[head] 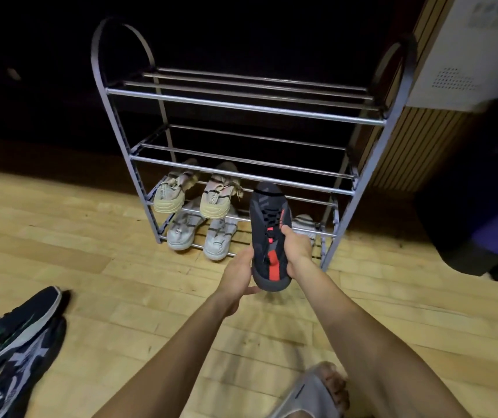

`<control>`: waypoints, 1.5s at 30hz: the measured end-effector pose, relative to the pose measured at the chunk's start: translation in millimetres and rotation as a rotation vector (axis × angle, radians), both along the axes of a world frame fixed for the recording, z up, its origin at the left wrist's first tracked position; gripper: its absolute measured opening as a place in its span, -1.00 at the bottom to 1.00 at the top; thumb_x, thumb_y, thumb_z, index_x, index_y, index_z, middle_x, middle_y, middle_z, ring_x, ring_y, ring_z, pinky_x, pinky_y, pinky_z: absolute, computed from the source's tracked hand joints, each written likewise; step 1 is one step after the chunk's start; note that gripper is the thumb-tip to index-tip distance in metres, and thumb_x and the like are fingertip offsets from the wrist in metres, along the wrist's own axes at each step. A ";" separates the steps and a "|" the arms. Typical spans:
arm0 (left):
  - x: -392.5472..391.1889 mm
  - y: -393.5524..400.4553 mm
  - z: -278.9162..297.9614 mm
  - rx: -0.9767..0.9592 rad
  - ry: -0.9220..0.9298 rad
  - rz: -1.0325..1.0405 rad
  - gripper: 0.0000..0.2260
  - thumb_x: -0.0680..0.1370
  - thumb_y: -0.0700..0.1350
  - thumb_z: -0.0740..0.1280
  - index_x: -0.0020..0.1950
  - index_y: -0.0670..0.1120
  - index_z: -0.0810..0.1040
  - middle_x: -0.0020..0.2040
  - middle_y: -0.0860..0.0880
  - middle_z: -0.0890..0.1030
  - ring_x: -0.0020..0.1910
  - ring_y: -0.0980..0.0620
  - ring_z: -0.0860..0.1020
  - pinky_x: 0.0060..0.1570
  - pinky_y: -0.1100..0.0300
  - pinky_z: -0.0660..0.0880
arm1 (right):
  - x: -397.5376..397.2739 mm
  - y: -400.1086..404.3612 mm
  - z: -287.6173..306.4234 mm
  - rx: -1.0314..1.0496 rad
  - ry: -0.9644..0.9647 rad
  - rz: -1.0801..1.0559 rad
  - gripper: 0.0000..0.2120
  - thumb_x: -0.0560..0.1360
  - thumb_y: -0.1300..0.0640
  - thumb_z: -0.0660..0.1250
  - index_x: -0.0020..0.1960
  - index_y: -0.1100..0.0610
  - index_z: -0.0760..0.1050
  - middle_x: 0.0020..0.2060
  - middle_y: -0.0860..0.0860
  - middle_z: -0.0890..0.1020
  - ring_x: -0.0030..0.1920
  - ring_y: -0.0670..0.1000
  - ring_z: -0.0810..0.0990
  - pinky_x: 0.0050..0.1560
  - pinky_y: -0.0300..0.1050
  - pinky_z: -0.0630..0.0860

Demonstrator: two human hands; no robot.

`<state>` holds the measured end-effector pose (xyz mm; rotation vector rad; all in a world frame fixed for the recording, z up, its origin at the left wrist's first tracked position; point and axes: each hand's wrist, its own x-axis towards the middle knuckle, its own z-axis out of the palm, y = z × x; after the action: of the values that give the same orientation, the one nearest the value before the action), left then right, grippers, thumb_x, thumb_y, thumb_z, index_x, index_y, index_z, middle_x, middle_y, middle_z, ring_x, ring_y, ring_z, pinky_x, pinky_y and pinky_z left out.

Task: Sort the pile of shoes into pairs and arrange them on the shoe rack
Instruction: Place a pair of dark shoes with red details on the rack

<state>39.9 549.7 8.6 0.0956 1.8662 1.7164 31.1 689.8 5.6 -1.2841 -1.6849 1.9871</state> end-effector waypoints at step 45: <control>-78.8 -43.9 52.2 -0.016 0.234 0.139 -0.69 0.65 0.01 0.10 0.12 -0.05 0.61 0.15 -0.10 0.64 -0.10 0.03 0.55 -0.15 0.16 0.46 | -19.6 13.5 73.0 0.689 -0.022 0.347 -0.67 0.64 0.09 0.07 -0.25 0.17 0.39 -0.27 0.08 0.49 -0.17 0.13 0.43 -0.13 0.00 0.32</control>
<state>-38.8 505.8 60.7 0.1703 2.0984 1.8507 11.5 703.3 78.6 -0.8018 -2.4248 1.3069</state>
